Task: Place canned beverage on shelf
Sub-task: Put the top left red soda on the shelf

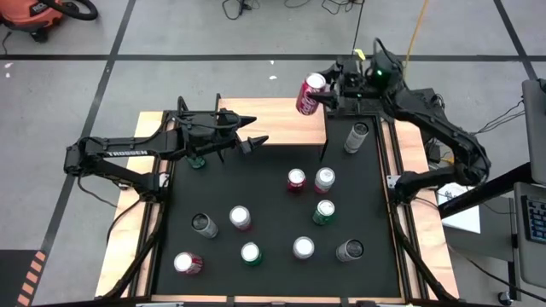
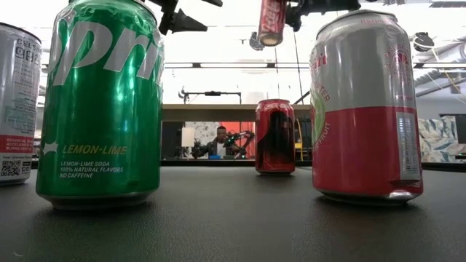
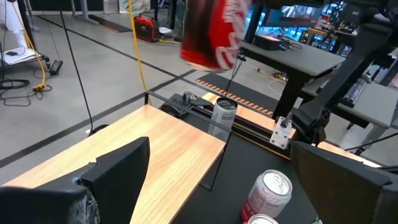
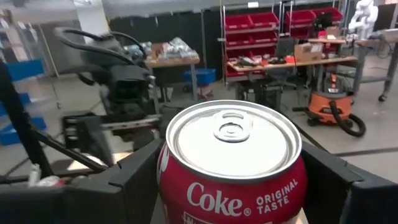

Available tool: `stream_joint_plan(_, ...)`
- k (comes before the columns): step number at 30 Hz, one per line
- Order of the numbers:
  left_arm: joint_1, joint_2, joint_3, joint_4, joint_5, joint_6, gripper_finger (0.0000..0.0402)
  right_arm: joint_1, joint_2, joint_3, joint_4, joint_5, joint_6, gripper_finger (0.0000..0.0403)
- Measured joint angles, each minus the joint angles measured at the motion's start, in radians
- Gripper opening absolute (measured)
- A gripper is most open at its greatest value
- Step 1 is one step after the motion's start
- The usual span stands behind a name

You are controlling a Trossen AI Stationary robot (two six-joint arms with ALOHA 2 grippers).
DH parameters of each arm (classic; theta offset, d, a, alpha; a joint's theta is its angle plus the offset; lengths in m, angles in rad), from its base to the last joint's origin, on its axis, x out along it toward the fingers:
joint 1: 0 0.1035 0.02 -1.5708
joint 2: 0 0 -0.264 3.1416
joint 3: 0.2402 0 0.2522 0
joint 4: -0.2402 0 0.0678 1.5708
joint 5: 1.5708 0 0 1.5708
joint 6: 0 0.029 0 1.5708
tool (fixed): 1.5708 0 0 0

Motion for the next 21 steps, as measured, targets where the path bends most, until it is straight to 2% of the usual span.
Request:
stream_joint_plan(6, 0.000, 0.000, 0.000, 0.000, 0.005, -0.001, 0.0389, -0.031, 0.065, 0.062, -0.021, 0.000, -0.032, 0.0274)
stream_joint_plan(13, 0.002, -0.012, 0.000, 0.004, 0.040, -0.115, 0.0389, -0.060, 0.077, 0.063, -0.098, -0.028, -0.073, 0.0274)
stream_joint_plan(21, 0.012, -0.017, -0.001, -0.037, 0.061, -0.055, 0.0389, -0.093, 0.076, 0.063, -0.194, -0.030, -0.156, 0.0274)
